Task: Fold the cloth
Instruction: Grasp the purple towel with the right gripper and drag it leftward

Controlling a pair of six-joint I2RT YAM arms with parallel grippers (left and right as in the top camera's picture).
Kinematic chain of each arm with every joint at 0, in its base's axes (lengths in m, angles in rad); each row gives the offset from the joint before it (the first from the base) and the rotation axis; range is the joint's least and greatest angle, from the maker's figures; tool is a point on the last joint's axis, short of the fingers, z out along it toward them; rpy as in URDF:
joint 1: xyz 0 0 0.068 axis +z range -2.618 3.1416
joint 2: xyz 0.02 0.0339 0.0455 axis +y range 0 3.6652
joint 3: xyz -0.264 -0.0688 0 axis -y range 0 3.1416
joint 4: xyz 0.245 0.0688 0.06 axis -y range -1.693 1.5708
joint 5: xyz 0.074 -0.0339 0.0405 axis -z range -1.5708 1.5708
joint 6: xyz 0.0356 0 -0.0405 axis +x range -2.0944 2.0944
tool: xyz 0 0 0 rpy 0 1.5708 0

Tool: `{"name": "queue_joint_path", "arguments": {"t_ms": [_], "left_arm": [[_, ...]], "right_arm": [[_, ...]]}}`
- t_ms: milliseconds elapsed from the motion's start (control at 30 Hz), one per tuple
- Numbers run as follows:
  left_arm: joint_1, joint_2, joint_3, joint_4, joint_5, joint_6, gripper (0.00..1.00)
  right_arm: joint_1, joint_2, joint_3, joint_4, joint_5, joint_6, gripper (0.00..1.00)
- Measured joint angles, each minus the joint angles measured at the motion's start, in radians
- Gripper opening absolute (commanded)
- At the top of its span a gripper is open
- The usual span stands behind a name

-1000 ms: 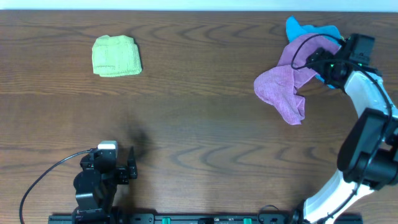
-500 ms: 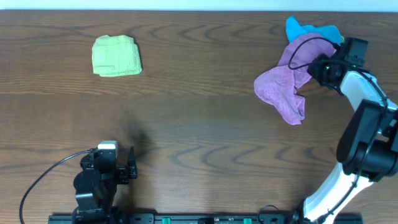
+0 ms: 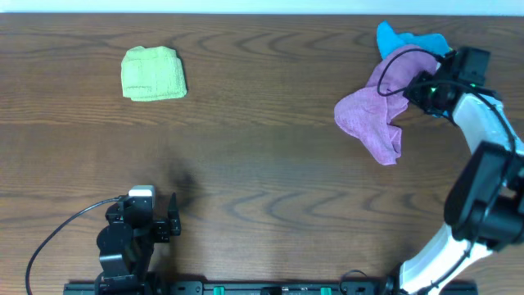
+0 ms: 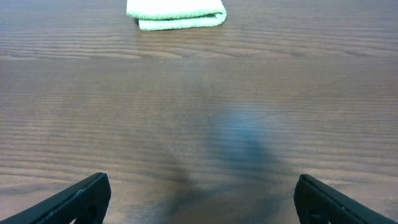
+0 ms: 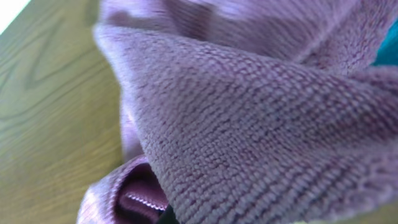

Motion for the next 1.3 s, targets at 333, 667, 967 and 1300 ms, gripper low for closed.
{"name": "queue_joint_path", "arguments": {"t_ms": [333, 667, 967, 1300], "left_arm": [[0.000, 0.000, 0.000, 0.000, 0.000, 0.000, 0.95], [0.000, 0.000, 0.000, 0.000, 0.000, 0.000, 0.95], [0.000, 0.000, 0.000, 0.000, 0.000, 0.000, 0.95], [0.000, 0.000, 0.000, 0.000, 0.000, 0.000, 0.96]], "right_arm": [[0.017, -0.267, 0.000, -0.135, -0.011, -0.157, 0.01], [0.221, -0.480, 0.000, -0.340, -0.023, -0.241, 0.01], [0.472, -0.573, 0.000, -0.356, -0.026, -0.246, 0.01], [0.691, -0.582, 0.000, -0.344, -0.026, -0.223, 0.01]]}}
